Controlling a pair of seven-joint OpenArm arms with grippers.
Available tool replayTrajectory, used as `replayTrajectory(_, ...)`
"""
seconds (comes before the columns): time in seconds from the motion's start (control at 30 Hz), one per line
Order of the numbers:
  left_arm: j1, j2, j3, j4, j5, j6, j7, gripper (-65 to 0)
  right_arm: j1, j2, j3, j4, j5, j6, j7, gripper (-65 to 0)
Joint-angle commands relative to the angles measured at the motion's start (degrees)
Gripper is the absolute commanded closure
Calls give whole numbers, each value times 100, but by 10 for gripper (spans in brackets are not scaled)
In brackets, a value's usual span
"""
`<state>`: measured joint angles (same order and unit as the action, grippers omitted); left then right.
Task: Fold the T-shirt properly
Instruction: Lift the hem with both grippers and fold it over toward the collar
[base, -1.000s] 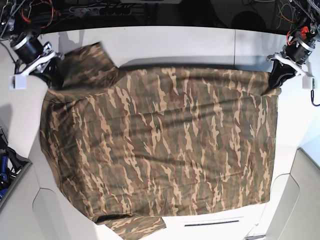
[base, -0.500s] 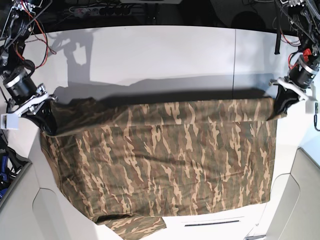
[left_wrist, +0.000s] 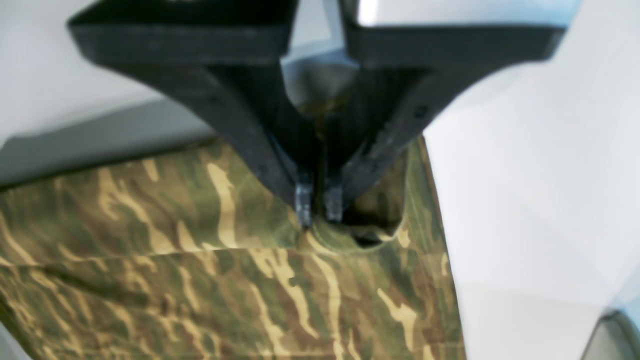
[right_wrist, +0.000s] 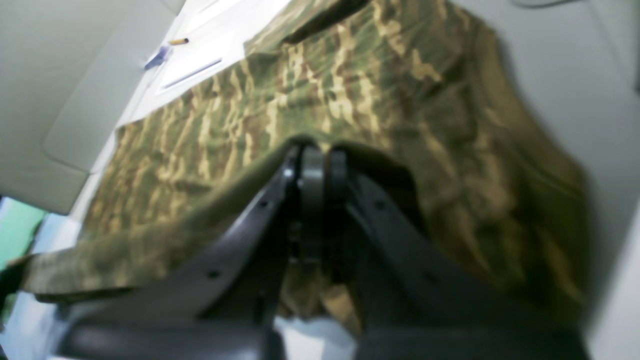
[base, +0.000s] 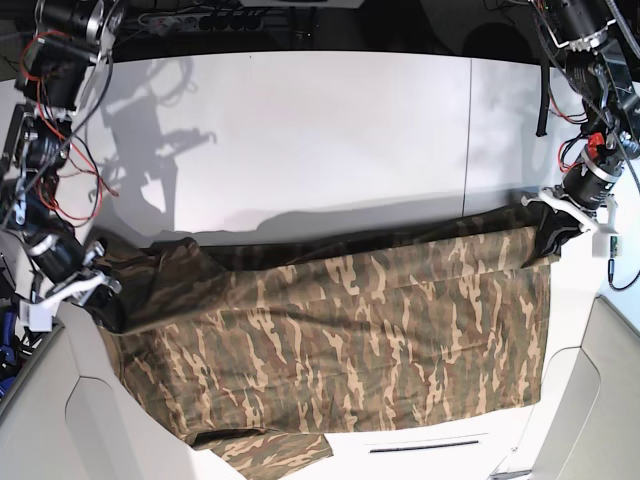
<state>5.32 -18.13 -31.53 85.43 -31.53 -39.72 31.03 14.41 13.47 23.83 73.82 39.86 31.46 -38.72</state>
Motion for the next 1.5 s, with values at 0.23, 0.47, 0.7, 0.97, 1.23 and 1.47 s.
replayTrajectory(0.23, -870, -111, 46, -815, 271, -28, -260, 0, 861, 76, -999, -1016, -990, 24, 1132, 0)
replayTrajectory(0.47, -1180, -114, 46, -1255, 271, 31, -280, -65, 1250, 61, -1508, -1674, -1703, -20, 1727, 0)
replayTrajectory(0.7, -1198, -144, 44, -1327, 240, 201, -280, -261, 1281, 68, -1506, -1696, -1961, -24, 2048, -274)
replayTrajectory(0.97, -1196, -317, -111, -1246, -330, 79, 197, -304, 1268, 96, -1075, -1600, -1934, -15, 1541, -321)
replayTrajectory(1.23, -1134, -317, -658, -1241, -1051, 46, 866, -306, 1180, 98, 586, -1532, -1604, -15, 997, -321)
replayTrajectory(1.47, -809, -313, -675, -1244, -1060, 55, 682, -437, 706, 166, 1204, -1532, -1515, -15, 1045, -321)
